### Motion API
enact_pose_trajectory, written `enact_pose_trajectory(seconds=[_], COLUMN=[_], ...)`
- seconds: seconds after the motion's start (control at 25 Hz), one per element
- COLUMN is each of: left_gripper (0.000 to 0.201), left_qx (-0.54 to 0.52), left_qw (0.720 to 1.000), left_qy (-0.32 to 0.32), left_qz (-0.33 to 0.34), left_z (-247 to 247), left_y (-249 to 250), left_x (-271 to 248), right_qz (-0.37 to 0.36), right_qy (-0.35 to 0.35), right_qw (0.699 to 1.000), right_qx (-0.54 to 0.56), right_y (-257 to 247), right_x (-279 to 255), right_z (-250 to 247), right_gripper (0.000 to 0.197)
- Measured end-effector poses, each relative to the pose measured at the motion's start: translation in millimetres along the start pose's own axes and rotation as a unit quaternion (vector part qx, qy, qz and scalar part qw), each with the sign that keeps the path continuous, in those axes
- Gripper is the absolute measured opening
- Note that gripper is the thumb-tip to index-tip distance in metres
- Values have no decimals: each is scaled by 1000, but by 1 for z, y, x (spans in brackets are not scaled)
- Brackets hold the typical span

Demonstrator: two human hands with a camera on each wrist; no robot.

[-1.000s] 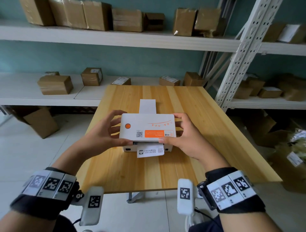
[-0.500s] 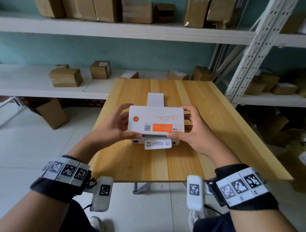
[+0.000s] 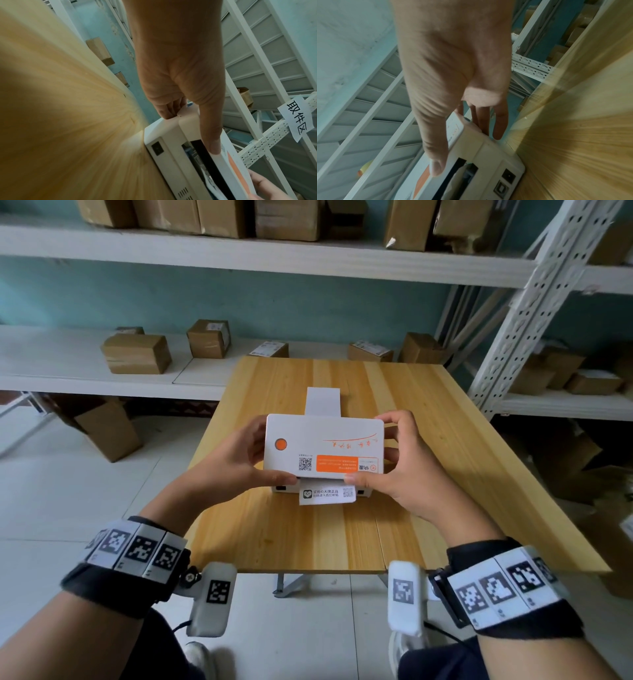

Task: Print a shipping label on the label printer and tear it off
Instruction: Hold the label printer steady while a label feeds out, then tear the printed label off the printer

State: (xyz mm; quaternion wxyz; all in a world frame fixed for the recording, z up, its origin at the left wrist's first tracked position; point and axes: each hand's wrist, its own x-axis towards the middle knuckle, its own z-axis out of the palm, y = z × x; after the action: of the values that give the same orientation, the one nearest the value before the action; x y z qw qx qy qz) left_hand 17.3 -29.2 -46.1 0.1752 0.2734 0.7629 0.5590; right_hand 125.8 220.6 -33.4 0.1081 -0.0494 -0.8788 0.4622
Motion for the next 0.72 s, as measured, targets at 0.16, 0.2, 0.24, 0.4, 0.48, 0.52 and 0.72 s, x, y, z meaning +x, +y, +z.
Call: enact_pose_trajectory(seconds=[0.16, 0.2, 0.24, 0.4, 0.48, 0.52, 0.72], left_gripper=[88, 87, 87, 85, 84, 84, 89], left_qx=[-11, -13, -14, -18, -17, -15, -25], left_qw=[1000, 1000, 1000, 1000, 1000, 1000, 1000], left_qy=[4, 1, -1, -6, -5, -5, -15], left_qz=[-5, -8, -10, -17, -15, -16, -11], left_z=[0, -1, -3, -4, -3, -3, -4], left_y=[-2, -3, -4, -6, -5, -5, -8], left_x=[1, 2, 3, 5, 5, 5, 6], right_qz=[-16, -32, -55, -125, -144, -153, -167], right_qy=[-17, -25, -27, -33, -43, -47, -59], right_qw=[999, 997, 992, 967, 959, 952, 933], right_qx=[-46, -71, -107, -218, -242, -260, -314], right_y=[-5, -6, -7, -15, -18, -18, -20], right_x=[-9, -12, -14, -21, -22, -21, -21], right_z=[1, 1, 2, 8, 12, 14, 17], right_gripper=[108, 113, 115, 79, 49, 38, 23])
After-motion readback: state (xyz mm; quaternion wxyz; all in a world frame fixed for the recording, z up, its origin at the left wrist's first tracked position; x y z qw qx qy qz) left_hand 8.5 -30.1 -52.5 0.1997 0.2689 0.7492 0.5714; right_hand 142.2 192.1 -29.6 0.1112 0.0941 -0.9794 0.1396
